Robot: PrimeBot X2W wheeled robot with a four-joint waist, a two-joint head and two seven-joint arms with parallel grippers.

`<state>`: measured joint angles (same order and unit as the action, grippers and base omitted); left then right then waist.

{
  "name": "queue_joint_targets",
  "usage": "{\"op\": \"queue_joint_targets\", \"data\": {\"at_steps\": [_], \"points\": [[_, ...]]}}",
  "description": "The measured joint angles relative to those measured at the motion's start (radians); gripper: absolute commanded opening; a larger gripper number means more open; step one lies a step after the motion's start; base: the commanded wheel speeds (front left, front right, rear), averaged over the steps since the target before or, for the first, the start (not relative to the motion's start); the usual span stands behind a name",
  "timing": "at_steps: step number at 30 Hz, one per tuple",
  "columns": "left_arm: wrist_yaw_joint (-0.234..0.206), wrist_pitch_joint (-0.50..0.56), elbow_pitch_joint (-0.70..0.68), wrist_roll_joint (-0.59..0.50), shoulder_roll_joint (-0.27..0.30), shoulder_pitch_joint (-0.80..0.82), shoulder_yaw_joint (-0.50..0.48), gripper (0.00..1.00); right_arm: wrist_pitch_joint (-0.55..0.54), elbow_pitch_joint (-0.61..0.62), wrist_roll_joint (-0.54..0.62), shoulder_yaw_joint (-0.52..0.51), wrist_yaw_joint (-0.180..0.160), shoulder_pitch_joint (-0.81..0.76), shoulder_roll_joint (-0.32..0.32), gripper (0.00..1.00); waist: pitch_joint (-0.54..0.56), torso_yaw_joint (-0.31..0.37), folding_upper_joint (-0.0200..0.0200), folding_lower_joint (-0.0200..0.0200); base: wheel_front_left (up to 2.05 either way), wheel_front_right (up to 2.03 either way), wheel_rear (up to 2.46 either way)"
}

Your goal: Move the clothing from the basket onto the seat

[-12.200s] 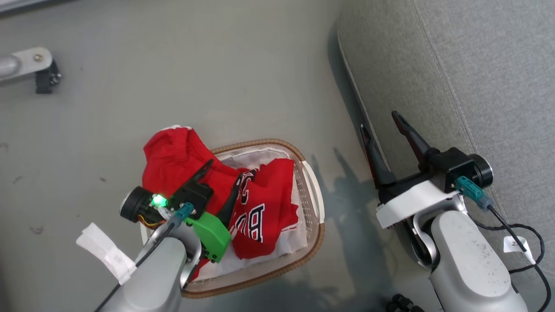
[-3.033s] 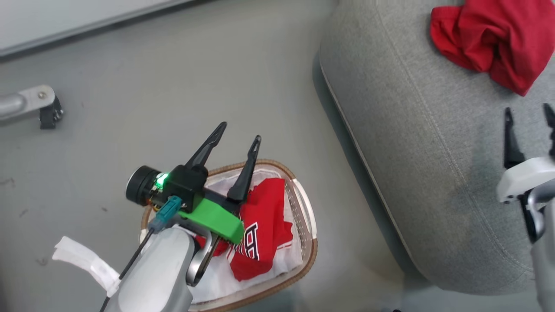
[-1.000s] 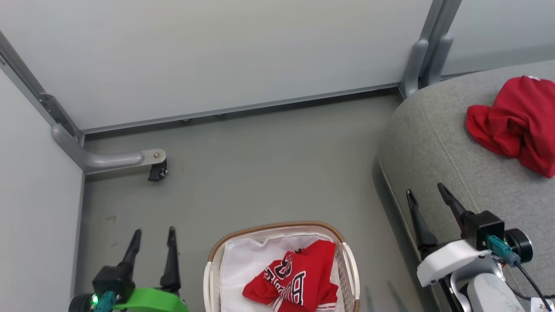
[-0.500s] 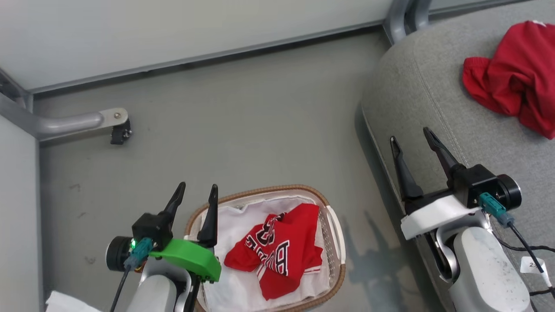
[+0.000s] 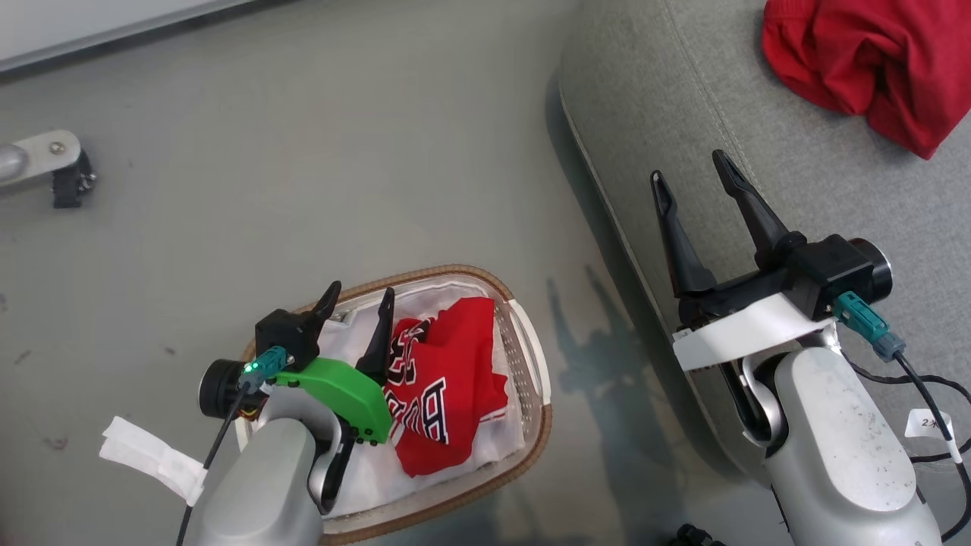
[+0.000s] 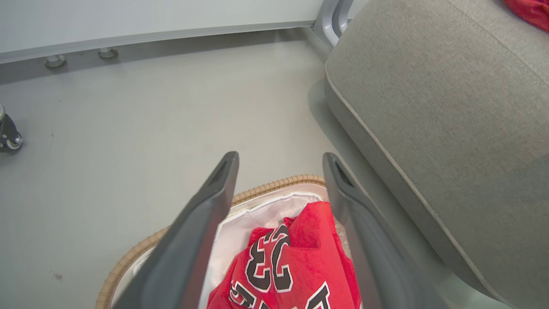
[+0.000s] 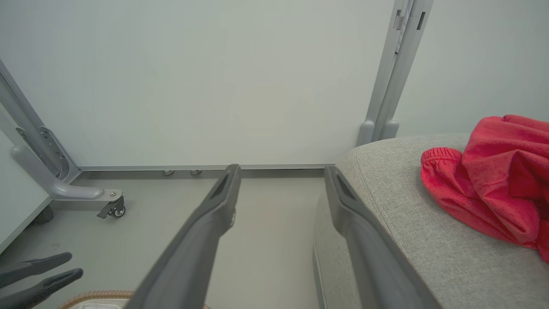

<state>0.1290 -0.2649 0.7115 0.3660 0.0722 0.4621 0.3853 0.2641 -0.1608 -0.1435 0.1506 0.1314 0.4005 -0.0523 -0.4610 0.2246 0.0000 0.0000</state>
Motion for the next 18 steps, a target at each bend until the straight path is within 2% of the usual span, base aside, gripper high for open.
{"op": "queue_joint_targets", "data": {"at_steps": [7, 18], "points": [[0.0, 0.0, 0.175, 0.13, 0.028, 0.101, 0.11, 1.0, 0.0, 0.042, -0.029, 0.037, 0.0, 0.033, 0.0, 1.0, -0.092, 0.062, 0.0, 0.0, 0.0, 0.0, 0.0], [0.0, 0.086, 0.263, 0.377, 0.09, 0.203, 0.285, 1.0, 0.0, 0.095, -0.053, 0.079, 0.0, 0.063, 0.0, 1.0, -0.216, 0.13, 0.0, 0.0001, 0.0, 0.0, 0.0]]}}
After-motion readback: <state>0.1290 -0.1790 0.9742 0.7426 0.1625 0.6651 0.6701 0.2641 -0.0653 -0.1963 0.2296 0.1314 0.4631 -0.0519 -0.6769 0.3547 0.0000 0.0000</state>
